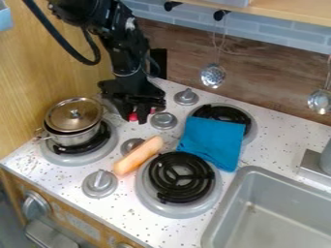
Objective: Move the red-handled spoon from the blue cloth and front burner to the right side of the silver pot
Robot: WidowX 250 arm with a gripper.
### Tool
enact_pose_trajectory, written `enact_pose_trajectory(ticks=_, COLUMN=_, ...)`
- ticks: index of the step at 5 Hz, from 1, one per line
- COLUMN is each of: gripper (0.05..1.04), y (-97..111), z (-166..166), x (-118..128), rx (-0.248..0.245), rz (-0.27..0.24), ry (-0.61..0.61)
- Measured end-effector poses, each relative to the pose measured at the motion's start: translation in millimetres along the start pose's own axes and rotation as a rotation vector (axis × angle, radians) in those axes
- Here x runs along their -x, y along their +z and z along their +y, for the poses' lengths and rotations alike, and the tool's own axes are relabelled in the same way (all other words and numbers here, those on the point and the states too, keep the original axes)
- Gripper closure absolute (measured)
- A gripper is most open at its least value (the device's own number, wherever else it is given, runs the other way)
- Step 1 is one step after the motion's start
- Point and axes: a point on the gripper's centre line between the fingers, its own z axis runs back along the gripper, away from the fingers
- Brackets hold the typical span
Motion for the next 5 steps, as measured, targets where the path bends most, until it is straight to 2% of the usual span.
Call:
enact_pose_trajectory(ticks=1, gripper=0.691, y=-11, z=5, x=-10, rx=-0.040, rz=-0.003, ry=0.020)
enact_pose_trajectory(ticks=3, gripper=0.691, y=-30, z=12, x=-9, rx=-0.094, rz=0.021, ry=0.009)
enact_pose_trajectory(ticks=5, gripper=0.691, y=-31, z=18, x=-10, rx=-0.128, rz=0.013, ry=-0.029)
